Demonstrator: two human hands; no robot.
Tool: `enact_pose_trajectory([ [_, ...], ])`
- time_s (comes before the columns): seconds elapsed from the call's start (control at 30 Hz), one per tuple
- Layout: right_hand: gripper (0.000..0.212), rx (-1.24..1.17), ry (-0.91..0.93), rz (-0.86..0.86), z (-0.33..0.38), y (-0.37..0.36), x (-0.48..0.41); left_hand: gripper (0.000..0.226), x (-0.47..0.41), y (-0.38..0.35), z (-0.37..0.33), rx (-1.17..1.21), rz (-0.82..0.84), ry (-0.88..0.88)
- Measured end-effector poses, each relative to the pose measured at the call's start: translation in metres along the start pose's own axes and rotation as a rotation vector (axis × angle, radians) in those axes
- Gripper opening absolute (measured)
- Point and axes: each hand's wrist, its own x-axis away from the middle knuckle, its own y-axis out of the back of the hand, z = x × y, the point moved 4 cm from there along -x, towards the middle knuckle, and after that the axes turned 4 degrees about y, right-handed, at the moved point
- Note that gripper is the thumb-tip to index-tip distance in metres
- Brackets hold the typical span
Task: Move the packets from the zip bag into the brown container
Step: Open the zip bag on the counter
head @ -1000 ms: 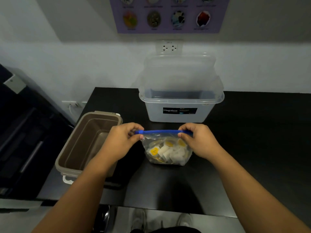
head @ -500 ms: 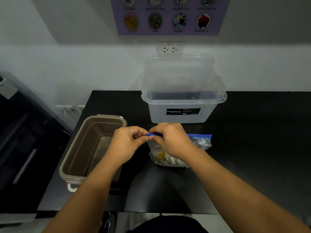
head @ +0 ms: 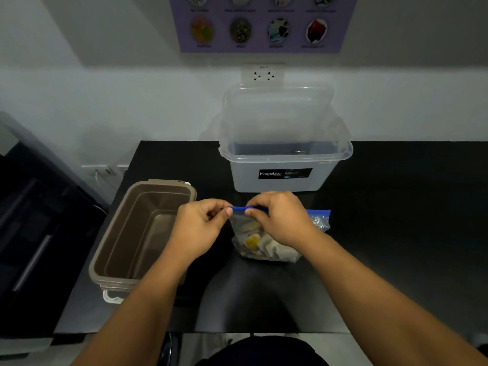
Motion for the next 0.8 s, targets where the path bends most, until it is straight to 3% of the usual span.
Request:
enact_pose_trajectory([
  [0.43,0.02,-0.058,-0.27,-0.132,-0.077,0.051,0.045,0.01,-0.002,0.04,0.023,0.0,-0.07,0.084],
  [0.7,0.023,-0.101,-0.201,-0.201,-0.079,0.049,0.045,0.01,0.0,0.027,-0.008,-0.1,-0.02,-0.078],
  [0.8,0.022,-0.162,-0.171,-0.213,-0.075,0.047,0.043,0.018,-0.011,0.008,-0.027,-0.229,0.082,-0.132],
])
